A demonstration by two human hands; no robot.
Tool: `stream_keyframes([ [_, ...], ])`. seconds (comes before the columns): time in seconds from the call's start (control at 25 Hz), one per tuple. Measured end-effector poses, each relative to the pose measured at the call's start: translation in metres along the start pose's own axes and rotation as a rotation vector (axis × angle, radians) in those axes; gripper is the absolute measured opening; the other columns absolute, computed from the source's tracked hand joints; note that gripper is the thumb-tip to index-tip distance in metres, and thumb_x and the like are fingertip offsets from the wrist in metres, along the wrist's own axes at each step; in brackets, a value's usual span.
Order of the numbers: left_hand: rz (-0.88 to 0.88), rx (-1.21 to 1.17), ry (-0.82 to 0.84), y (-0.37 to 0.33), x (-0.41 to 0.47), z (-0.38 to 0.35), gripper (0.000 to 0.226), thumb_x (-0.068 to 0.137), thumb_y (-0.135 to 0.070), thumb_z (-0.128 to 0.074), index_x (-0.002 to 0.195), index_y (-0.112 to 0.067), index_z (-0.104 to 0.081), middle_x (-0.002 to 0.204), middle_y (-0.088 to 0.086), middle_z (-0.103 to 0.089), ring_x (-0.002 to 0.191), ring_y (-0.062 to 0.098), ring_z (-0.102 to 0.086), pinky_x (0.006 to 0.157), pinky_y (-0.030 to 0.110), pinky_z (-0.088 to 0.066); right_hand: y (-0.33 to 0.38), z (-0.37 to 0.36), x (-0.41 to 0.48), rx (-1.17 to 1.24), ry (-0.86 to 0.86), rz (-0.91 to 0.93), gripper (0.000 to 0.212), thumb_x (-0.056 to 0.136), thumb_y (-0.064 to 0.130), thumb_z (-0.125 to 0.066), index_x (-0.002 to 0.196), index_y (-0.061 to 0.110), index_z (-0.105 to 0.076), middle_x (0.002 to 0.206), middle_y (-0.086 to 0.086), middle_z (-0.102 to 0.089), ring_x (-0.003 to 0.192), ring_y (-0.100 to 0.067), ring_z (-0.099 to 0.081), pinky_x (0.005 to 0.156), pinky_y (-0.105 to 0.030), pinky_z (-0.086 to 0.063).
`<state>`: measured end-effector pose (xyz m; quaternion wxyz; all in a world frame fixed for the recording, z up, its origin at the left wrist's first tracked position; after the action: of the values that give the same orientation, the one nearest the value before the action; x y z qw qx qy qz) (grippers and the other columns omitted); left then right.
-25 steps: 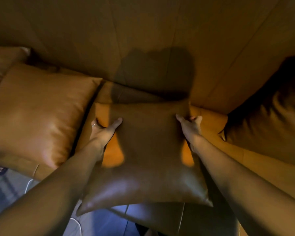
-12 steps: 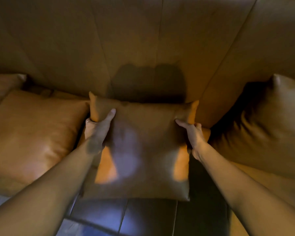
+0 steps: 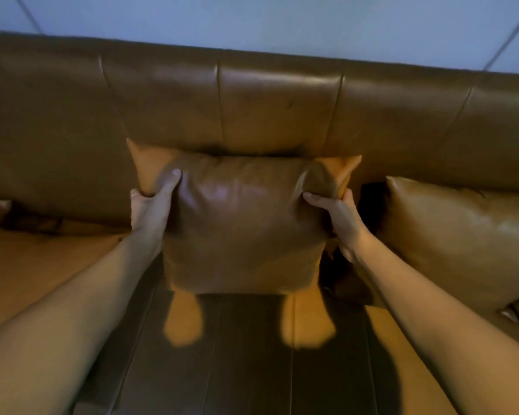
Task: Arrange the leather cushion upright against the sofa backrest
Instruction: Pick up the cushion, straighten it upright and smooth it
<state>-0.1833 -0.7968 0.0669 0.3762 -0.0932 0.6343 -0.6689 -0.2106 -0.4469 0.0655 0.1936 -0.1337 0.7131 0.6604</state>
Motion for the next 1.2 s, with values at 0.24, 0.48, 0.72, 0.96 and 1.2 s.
stream_keyframes([
  [0.24, 0.045, -0.005, 0.027, 0.019, 0.000, -0.013, 0.096, 0.065, -0.062, -0.080, 0.139, -0.013, -0.044, 0.122, 0.004, -0.059, 0.114, 0.025, -0.057, 0.104, 0.045, -0.045, -0.027, -0.001, 0.010, -0.063, -0.017, -0.085, 0.104, 0.076, 0.050, -0.083, 0.155, 0.027, -0.021, 0.137, -0.001, -0.051, 0.114, -0.025, -0.052, 0.089, -0.046, -0.045],
  [0.48, 0.081, 0.020, 0.136, 0.018, 0.010, -0.014, 0.085, 0.072, -0.058, -0.078, 0.137, -0.016, -0.043, 0.116, 0.000, -0.056, 0.108, 0.023, -0.053, 0.096, 0.046, -0.042, -0.022, -0.005, 0.016, -0.196, -0.071, -0.024, 0.106, 0.065, 0.064, -0.083, 0.151, 0.027, -0.032, 0.136, 0.004, -0.056, 0.119, -0.026, -0.055, 0.092, -0.052, -0.048],
  [0.72, 0.098, 0.093, 0.213, 0.022, 0.023, -0.026, 0.104, 0.068, -0.067, -0.076, 0.146, -0.013, -0.033, 0.138, 0.004, -0.051, 0.128, 0.029, -0.048, 0.106, 0.056, -0.039, -0.029, -0.003, 0.026, -0.315, -0.101, -0.061, 0.111, 0.070, 0.070, -0.076, 0.154, 0.026, -0.019, 0.145, -0.002, -0.052, 0.128, -0.034, -0.053, 0.099, -0.061, -0.047],
  [0.96, 0.109, 0.038, 0.247, 0.032, 0.027, -0.031, 0.102, 0.070, -0.064, -0.077, 0.147, -0.015, -0.029, 0.144, 0.005, -0.047, 0.134, 0.030, -0.044, 0.109, 0.055, -0.037, -0.037, -0.003, 0.034, -0.320, -0.124, -0.079, 0.108, 0.077, 0.065, -0.074, 0.155, 0.021, -0.014, 0.148, -0.005, -0.047, 0.129, -0.035, -0.051, 0.099, -0.055, -0.049],
  [1.2, 0.006, 0.210, 0.195, 0.037, 0.003, -0.013, 0.110, 0.060, -0.074, -0.072, 0.149, -0.023, -0.031, 0.147, 0.003, -0.048, 0.134, 0.029, -0.046, 0.112, 0.050, -0.036, -0.030, -0.006, 0.020, -0.500, -0.238, 0.032, 0.096, 0.084, 0.061, -0.069, 0.150, 0.006, -0.026, 0.145, -0.016, -0.049, 0.130, -0.038, -0.052, 0.103, -0.048, -0.048],
])
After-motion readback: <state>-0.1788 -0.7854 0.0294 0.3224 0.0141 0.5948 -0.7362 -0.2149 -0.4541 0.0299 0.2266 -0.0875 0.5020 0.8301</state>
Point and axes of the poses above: each hand's wrist, its own x-axis towards the middle knuckle, its own z-axis out of the back of the hand, y = z × x, the point moved 6 cm from there along x, towards the middle knuckle
